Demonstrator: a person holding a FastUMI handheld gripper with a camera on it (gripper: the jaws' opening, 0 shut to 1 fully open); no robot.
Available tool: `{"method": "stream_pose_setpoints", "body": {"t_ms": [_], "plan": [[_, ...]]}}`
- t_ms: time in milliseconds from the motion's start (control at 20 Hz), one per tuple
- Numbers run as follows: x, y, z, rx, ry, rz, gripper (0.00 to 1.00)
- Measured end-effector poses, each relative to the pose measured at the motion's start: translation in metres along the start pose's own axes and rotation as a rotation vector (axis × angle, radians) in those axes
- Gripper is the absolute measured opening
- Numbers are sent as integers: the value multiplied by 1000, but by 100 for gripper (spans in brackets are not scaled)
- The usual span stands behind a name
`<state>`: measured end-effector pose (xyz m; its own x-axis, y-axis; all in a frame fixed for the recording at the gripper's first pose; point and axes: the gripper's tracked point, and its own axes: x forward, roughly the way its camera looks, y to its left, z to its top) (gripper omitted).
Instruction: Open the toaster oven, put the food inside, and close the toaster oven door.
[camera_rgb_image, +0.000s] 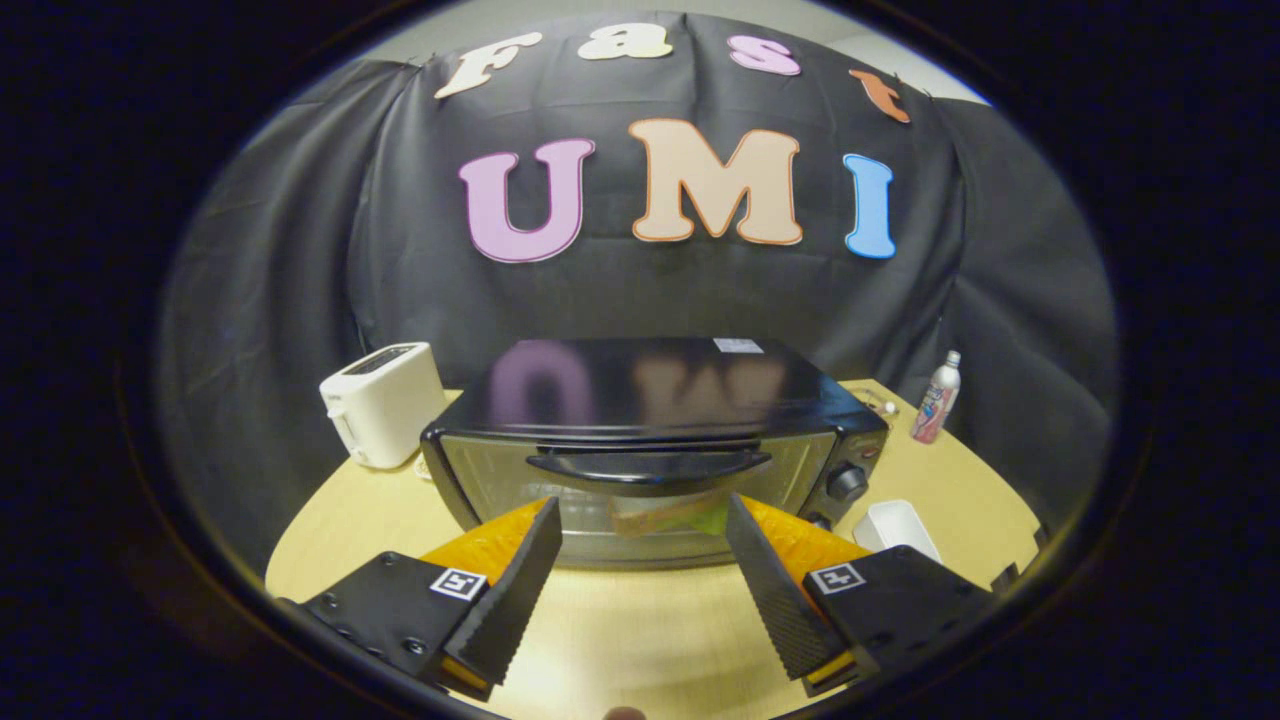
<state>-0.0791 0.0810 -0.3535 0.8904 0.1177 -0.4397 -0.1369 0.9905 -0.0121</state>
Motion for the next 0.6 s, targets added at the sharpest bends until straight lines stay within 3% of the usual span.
{"method": "stream_pose_setpoints", "body": {"t_ms": [600], "plan": [[1, -7, 15, 13, -22, -4, 100]]}}
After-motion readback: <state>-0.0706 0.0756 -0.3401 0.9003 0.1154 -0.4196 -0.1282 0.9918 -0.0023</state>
